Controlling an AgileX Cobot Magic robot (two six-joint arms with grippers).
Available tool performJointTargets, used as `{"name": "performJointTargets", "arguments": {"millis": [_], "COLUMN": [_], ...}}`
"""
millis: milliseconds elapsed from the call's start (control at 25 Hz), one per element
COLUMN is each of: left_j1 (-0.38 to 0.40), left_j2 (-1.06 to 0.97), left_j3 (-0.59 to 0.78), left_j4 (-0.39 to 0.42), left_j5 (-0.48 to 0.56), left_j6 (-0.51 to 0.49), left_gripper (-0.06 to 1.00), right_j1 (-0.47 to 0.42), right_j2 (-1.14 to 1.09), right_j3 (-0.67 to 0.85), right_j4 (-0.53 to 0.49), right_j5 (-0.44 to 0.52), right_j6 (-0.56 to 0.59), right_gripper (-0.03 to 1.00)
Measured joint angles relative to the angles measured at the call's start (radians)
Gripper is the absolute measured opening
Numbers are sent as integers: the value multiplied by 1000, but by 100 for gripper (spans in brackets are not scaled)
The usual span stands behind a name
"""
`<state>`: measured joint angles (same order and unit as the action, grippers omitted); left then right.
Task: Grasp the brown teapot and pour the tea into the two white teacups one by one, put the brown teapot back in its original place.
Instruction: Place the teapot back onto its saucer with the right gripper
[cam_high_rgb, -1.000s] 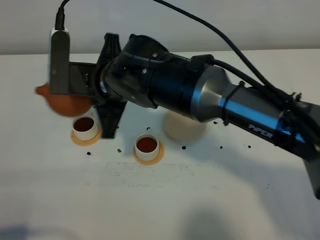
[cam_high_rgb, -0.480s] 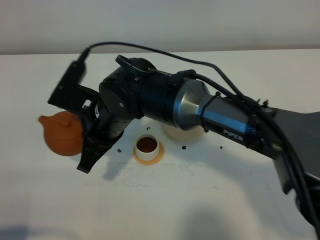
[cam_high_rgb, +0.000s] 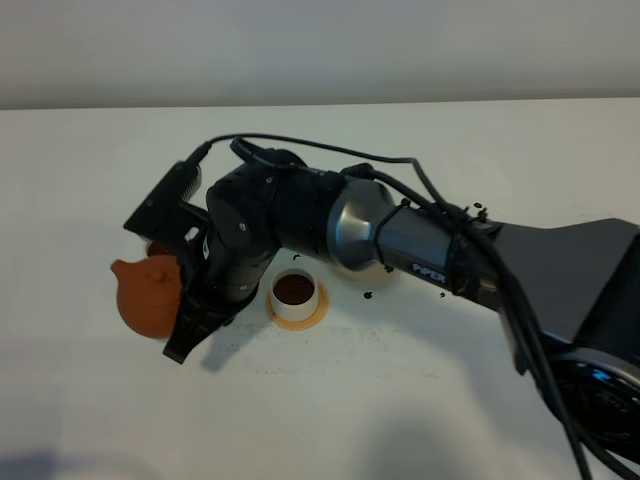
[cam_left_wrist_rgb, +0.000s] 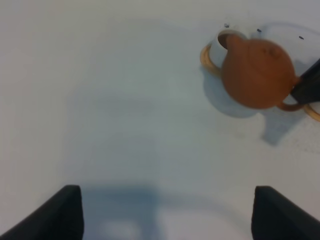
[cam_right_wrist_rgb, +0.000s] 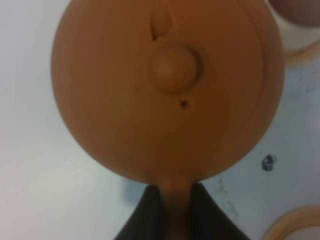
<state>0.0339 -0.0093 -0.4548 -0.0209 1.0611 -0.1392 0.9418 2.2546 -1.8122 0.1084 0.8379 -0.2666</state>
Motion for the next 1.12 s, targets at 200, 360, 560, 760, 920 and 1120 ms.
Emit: {"name": "performJointTargets", "arguments": {"millis": [200,360,560,760,920,1120], "left_j1": [0,0,0,0,0,0], "left_j2": [0,0,0,0,0,0], "left_j3": [0,0,0,0,0,0], "left_j4": [0,0,0,0,0,0], "left_j5": [0,0,0,0,0,0], "left_j6": [0,0,0,0,0,0], "left_gripper": [68,68,68,68,68,68], "right_j1": [0,0,0,-14,-47,-132], "right_j2": [40,57,52,11,-58,-124], "right_j3": [0,0,-1,-1,-1,-1], "right_j4": [1,6,6,8,14,18], "right_j5": [-1,0,0,15,43,62], "right_j6": [0,1,1,1,9,47], "right_gripper": [10,10,10,10,10,10]}}
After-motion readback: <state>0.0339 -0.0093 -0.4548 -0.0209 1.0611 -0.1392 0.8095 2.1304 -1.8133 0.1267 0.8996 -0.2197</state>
